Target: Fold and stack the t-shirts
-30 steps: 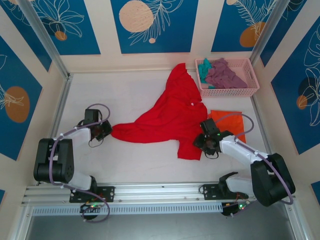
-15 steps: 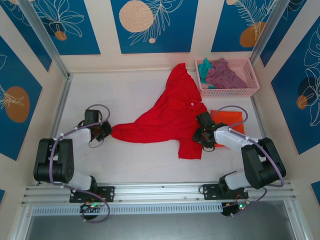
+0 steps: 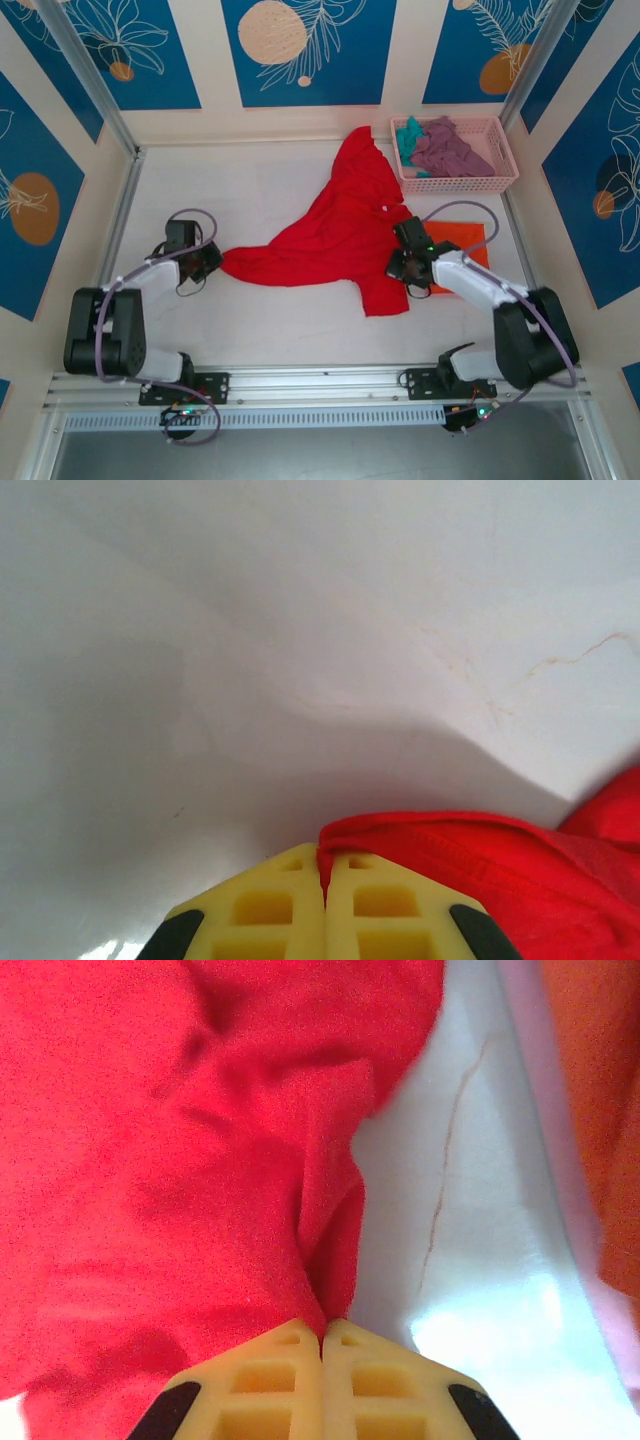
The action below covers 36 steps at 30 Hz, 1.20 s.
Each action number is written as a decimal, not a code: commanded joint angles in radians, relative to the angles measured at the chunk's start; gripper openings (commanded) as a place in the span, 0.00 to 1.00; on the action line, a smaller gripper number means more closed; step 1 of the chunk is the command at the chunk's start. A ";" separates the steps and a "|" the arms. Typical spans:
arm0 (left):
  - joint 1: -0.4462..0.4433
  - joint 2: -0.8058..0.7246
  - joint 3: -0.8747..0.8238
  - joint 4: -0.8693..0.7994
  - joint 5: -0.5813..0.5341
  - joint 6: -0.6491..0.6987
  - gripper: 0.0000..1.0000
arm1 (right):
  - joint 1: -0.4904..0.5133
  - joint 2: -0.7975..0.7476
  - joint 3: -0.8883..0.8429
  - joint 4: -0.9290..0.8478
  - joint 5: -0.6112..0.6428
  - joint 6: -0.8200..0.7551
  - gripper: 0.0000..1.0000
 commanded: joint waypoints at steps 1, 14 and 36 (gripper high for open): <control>0.004 -0.175 0.009 -0.097 -0.116 -0.073 0.00 | 0.029 -0.159 0.045 -0.009 0.082 -0.092 0.00; 0.011 -0.521 0.311 -0.424 -0.255 -0.063 0.00 | 0.171 -0.449 0.261 0.177 0.266 -0.452 0.00; 0.051 0.377 1.078 -0.227 -0.127 -0.072 0.00 | -0.131 0.560 1.307 0.051 -0.147 -0.428 0.00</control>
